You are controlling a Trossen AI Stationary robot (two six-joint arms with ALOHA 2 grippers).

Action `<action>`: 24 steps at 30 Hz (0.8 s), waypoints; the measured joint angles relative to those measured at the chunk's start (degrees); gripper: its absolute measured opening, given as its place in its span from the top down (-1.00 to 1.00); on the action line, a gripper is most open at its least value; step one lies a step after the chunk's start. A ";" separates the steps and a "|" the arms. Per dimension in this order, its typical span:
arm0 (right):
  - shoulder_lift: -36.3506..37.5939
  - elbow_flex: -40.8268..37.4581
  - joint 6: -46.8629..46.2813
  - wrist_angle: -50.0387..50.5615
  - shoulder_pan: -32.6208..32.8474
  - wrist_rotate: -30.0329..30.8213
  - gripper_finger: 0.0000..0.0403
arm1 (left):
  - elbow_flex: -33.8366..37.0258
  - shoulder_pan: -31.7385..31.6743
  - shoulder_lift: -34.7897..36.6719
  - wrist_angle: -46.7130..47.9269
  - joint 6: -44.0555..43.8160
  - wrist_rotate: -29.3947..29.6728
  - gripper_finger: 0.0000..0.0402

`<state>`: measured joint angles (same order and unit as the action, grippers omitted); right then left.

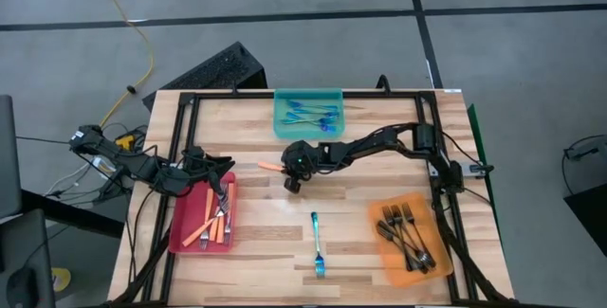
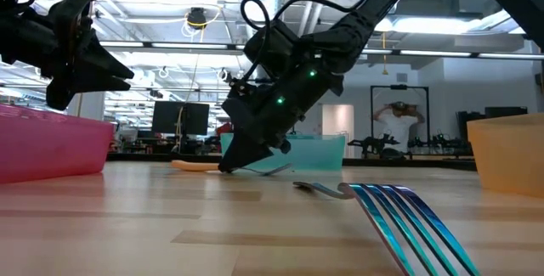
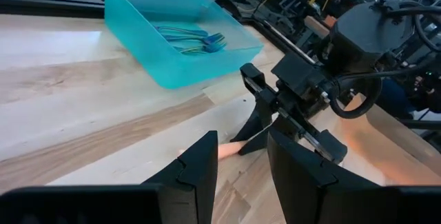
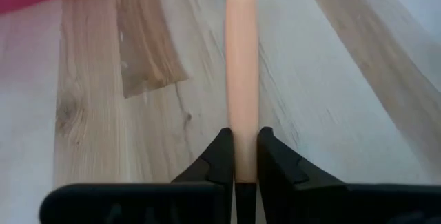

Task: Sort silverware by color (type)
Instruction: Put the orange fork into the red bin

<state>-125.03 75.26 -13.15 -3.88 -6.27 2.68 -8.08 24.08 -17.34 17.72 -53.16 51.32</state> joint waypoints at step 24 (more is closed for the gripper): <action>-0.40 11.44 -3.49 -0.49 0.66 2.70 0.68 | 0.00 -0.02 0.00 -0.03 -1.36 -1.55 0.44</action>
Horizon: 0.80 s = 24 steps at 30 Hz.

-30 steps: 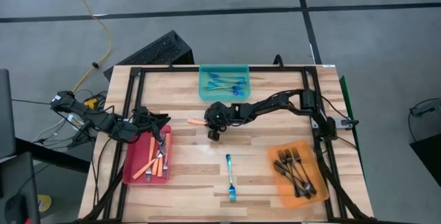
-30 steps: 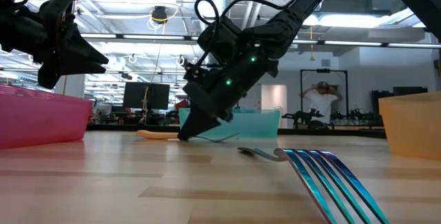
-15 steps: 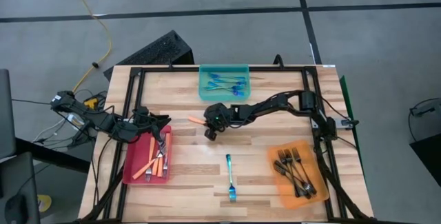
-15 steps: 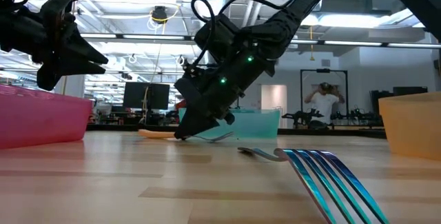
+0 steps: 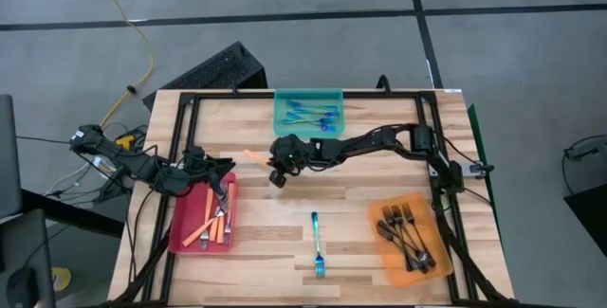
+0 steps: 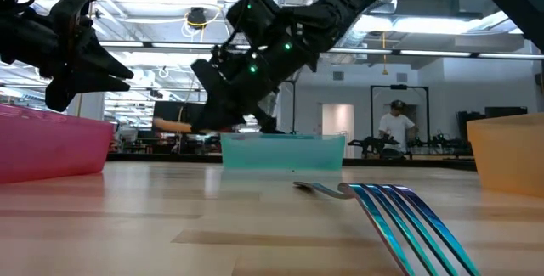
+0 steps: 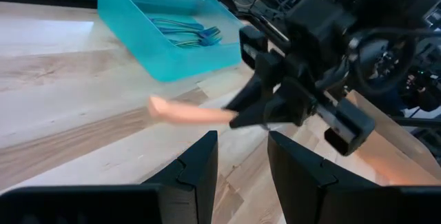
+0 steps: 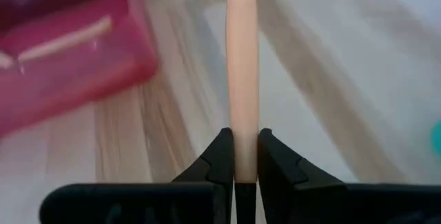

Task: Sort silverware by color (type)
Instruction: Put the orange fork into the red bin

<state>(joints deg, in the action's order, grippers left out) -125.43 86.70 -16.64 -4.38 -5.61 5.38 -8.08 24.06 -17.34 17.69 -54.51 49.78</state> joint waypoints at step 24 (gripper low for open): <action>0.35 23.71 13.07 7.19 0.90 11.11 0.68 | 0.00 0.02 -0.02 0.00 -0.32 -1.62 0.44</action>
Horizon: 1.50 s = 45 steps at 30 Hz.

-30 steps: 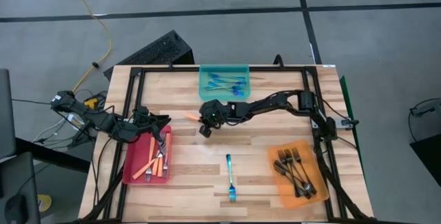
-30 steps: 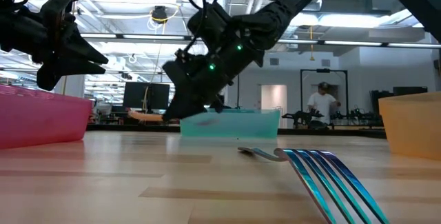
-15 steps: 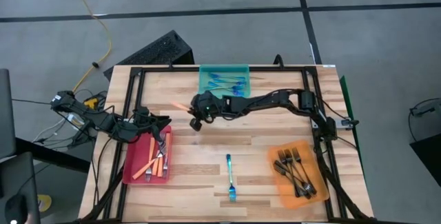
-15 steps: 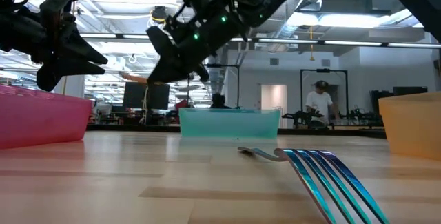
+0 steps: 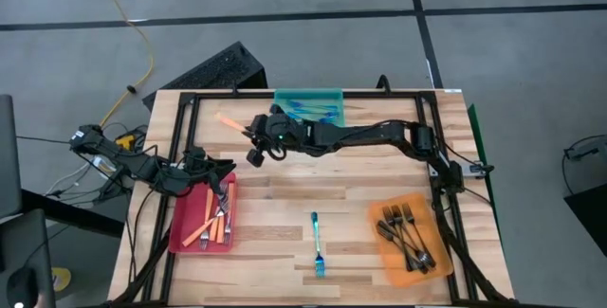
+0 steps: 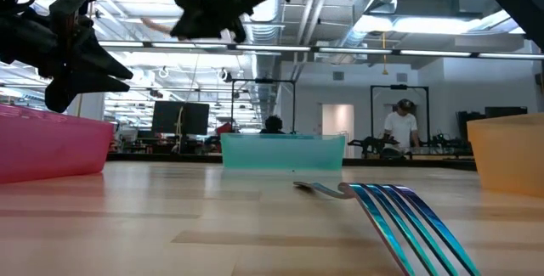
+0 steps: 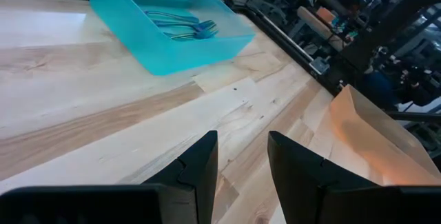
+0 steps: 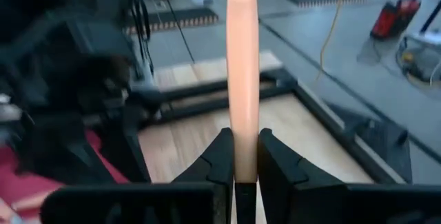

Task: Sort silverware by color (type)
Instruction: Put the orange fork into the red bin

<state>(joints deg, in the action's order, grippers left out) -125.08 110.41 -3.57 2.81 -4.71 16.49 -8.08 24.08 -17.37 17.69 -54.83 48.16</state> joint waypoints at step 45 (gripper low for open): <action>-7.04 4.07 23.32 -15.58 13.99 -35.32 0.68 | -3.06 -0.02 1.23 5.80 -0.67 -1.00 0.44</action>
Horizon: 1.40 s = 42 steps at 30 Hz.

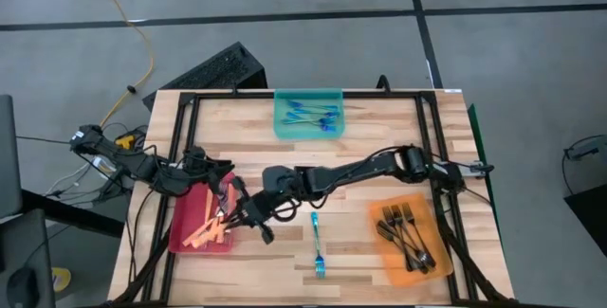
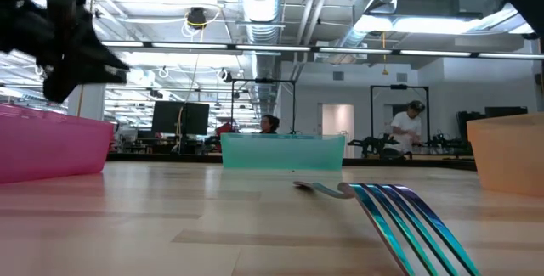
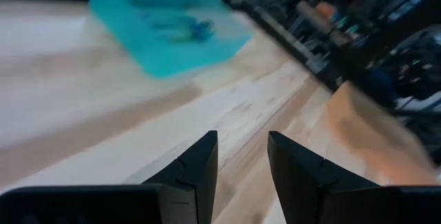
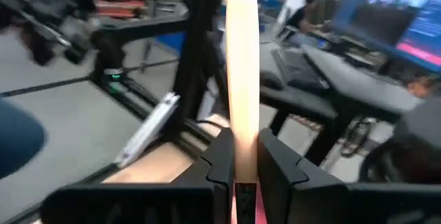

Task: Sort silverware by color (type)
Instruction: Put the orange fork into the red bin

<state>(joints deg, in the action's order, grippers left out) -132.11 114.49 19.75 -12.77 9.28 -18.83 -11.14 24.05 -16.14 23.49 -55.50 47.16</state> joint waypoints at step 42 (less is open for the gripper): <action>-21.99 19.23 14.58 -11.65 -7.90 0.07 0.68 | -26.53 0.00 1.46 25.65 6.52 0.06 0.44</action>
<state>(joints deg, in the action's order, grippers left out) -154.10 133.72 34.32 -24.41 1.37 -18.76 -37.67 24.05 -14.68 49.15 -48.99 47.22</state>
